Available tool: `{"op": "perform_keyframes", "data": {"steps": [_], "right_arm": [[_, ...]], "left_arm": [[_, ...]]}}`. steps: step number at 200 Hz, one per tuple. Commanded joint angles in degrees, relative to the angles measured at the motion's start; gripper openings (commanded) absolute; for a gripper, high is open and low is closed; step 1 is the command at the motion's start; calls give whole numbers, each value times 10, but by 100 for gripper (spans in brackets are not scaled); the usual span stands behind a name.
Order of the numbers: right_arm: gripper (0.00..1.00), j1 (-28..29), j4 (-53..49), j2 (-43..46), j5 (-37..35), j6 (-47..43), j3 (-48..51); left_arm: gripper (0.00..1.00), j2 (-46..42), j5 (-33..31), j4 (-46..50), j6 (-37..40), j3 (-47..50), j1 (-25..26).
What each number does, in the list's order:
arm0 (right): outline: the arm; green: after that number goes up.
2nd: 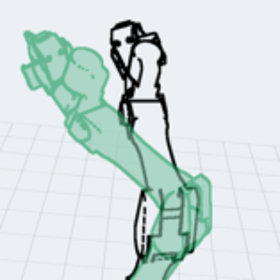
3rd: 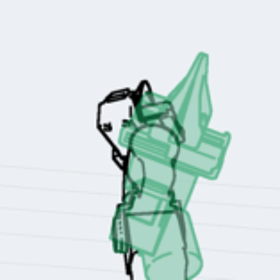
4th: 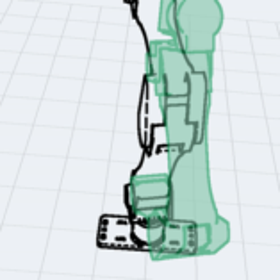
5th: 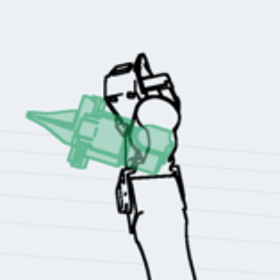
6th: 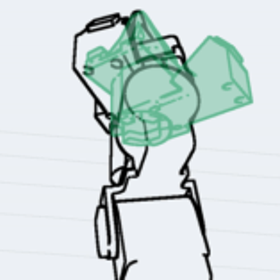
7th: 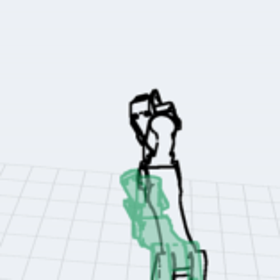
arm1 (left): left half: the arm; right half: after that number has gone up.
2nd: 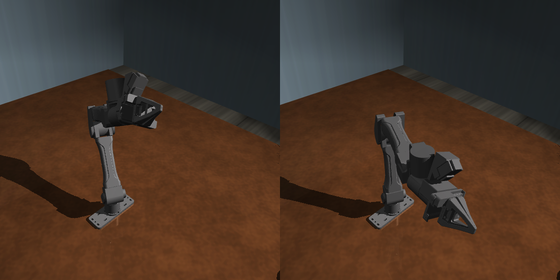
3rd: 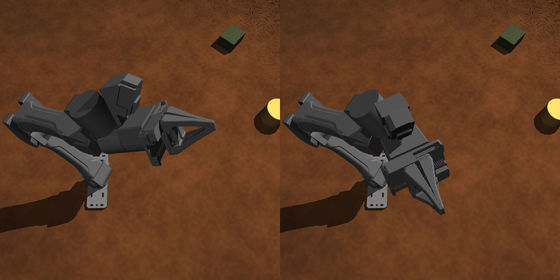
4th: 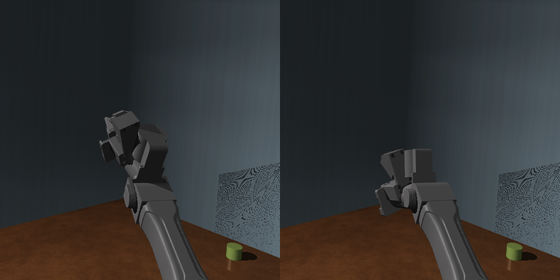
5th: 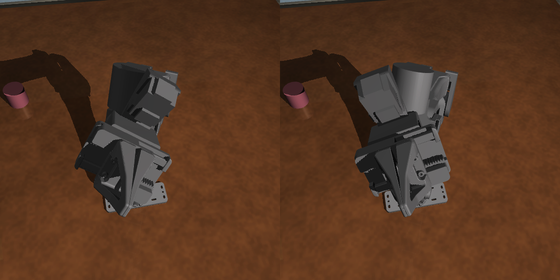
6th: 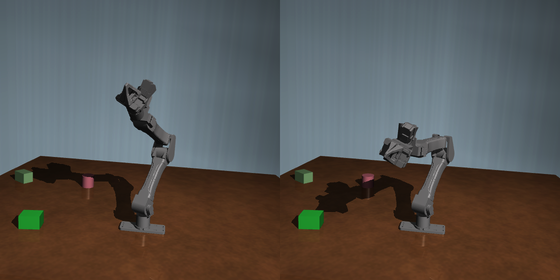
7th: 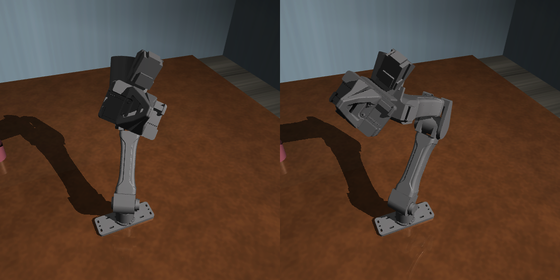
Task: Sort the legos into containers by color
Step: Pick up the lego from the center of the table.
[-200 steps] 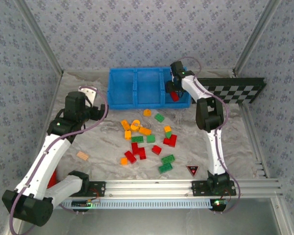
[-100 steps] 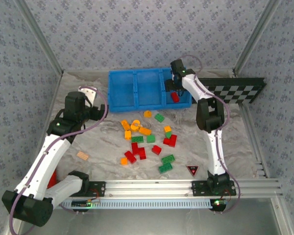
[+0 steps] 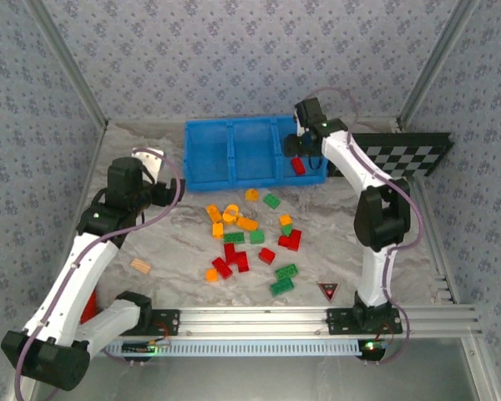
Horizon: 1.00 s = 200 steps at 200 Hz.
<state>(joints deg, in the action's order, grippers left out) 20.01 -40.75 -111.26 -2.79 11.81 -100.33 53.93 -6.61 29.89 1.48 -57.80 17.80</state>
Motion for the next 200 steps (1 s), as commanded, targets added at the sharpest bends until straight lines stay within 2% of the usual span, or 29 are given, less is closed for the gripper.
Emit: {"op": "perform_keyframes", "data": {"steps": [1, 19, 36, 70, 92, 126, 159, 200], "right_arm": [[56, 22, -7, 62, 21, 3, 85], [56, 44, 4, 104, 31, 1, 159], [63, 68, 9, 131, 33, 3, 215], [67, 110, 33, 148, 26, 18, 299], [68, 129, 47, 129, 2, 6, 315], [70, 137, 60, 95, 7, -1, 329], [64, 141, 60, 60, -4, -6, 301], [42, 138, 38, 40, -12, -7, 278]], "left_arm": [[99, -18, 14, -4, -2, -6, 6], [99, -22, 17, -3, -2, -5, 6], [99, -25, 23, 1, -3, -6, 6], [99, -26, 16, 2, -9, -4, 6], [99, -26, 17, 2, -11, -6, 7], [99, -27, 13, 7, -10, -6, 7], [99, -29, 11, 9, -10, -5, 7], [99, -28, 9, 9, -8, -5, 7]]}}
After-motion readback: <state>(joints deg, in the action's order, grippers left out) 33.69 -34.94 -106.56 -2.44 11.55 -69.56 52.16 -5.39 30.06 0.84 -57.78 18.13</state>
